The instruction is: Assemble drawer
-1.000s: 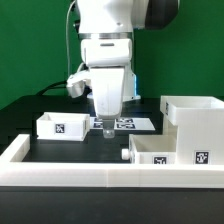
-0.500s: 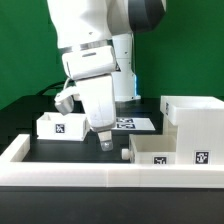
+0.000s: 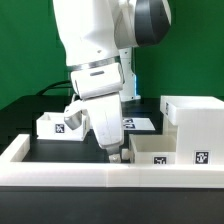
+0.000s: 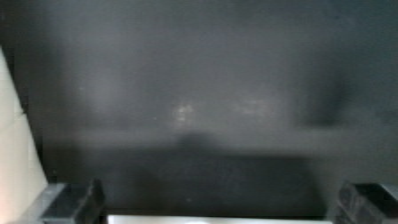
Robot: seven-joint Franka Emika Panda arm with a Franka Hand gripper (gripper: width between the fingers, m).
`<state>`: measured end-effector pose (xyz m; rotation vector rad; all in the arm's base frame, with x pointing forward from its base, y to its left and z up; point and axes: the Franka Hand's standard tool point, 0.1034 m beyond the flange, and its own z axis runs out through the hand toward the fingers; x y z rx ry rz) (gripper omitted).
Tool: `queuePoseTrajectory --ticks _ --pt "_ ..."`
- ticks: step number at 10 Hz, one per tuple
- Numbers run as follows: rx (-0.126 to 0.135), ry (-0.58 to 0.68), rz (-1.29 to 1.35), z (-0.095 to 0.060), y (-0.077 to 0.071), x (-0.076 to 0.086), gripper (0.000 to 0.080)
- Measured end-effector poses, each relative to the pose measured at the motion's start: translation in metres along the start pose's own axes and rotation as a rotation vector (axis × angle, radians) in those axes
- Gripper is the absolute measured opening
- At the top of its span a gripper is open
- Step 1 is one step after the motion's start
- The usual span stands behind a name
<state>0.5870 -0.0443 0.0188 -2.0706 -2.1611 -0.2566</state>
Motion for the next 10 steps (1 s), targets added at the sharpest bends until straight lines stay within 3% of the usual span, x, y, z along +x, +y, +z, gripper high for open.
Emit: queuePoseTrajectory --ticks 2,4,7,10 --pt "0.011 0.005 -0.002 0.004 -0.001 0.005 0.0648" --pt "0.030 0.006 -0.023 0.011 0.008 0.020 0.0648" --pt "0.025 -0.009 -0.034 0.016 0.013 0.037 0.0648" --pt "0.026 -0.010 -0.030 0.016 0.012 0.035 0.0648"
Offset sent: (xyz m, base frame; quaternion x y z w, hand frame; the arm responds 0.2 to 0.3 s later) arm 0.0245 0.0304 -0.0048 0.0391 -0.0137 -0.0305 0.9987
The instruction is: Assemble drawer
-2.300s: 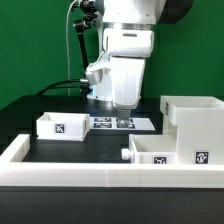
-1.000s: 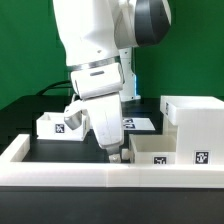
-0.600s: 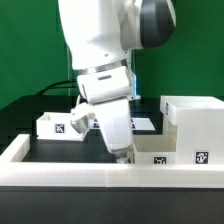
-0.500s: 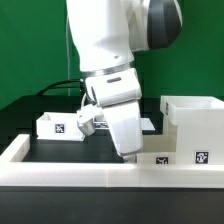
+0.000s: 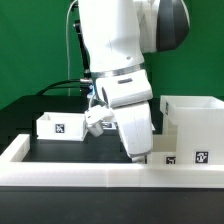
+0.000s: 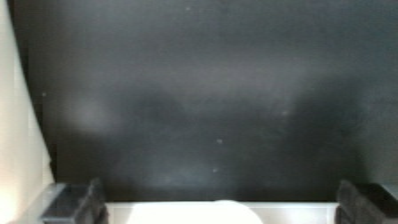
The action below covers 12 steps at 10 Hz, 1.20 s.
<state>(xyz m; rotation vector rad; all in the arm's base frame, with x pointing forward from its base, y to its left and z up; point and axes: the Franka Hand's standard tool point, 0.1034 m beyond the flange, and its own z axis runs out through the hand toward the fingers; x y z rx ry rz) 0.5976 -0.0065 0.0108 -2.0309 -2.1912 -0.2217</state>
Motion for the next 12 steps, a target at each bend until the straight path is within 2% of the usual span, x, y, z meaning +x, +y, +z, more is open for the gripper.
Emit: queuePoseTrajectory --ticks 5,10,12 --pt "0.013 -0.025 0.023 0.0011 0.0008 0.0103 0.0648" --pt "0.013 -0.026 0.020 0.0019 0.0001 0.0094 0.0648" --pt "0.004 -0.027 -0.008 0.0026 -0.0001 0.0085 0.0648"
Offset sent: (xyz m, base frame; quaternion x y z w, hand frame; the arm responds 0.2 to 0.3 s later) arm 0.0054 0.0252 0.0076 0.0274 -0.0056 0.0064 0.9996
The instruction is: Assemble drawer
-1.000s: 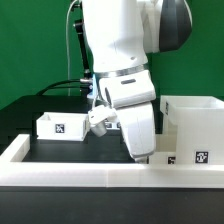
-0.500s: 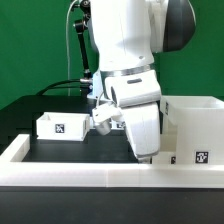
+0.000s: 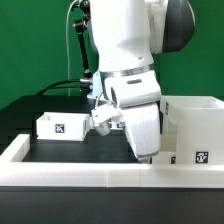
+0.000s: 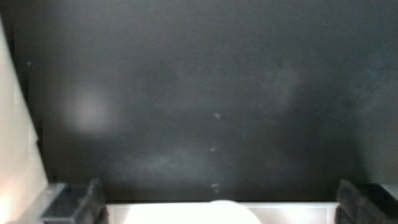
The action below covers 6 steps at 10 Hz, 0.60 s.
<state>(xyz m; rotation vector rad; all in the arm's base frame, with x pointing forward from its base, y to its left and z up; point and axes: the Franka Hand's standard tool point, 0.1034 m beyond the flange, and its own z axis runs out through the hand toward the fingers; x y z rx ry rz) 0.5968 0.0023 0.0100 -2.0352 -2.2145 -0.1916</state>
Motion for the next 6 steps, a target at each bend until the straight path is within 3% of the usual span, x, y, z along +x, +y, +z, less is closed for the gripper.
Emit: queuePoseTrajectory --ticks 3,6 --pt "0.024 -0.036 -0.167 0.0016 -0.0024 0.0024 0.0648" --pt "0.025 -0.037 -0.150 0.0018 -0.0027 0.0019 0.0648"
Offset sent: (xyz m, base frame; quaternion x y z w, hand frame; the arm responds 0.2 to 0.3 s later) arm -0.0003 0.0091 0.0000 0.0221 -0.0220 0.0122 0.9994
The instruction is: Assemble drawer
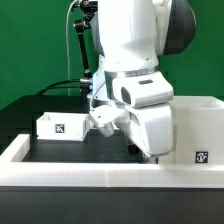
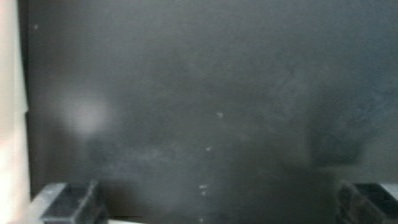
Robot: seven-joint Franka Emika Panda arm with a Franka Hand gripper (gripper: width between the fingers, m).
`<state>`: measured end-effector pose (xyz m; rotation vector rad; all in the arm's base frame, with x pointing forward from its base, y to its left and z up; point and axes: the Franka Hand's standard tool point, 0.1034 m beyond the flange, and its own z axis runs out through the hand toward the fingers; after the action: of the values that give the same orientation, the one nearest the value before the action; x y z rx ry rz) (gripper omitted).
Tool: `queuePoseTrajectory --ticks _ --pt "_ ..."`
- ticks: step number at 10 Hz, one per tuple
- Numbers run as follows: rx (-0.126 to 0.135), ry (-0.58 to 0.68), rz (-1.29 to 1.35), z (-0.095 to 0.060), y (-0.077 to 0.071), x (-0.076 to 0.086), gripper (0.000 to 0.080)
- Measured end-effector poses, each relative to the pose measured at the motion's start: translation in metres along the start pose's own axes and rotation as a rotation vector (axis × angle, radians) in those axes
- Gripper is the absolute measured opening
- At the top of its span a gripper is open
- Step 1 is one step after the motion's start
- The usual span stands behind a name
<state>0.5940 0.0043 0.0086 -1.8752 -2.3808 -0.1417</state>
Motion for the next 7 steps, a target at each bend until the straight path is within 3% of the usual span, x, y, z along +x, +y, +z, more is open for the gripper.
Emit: queuePoseTrajectory --ticks 2,5,7 --pt "0.000 0.001 0.008 0.000 0.000 0.001 0.0648" --pt "0.001 0.007 0.036 0.002 0.006 0.023 0.0648" --pt "0.000 0.006 0.059 0.001 0.007 0.023 0.0648"
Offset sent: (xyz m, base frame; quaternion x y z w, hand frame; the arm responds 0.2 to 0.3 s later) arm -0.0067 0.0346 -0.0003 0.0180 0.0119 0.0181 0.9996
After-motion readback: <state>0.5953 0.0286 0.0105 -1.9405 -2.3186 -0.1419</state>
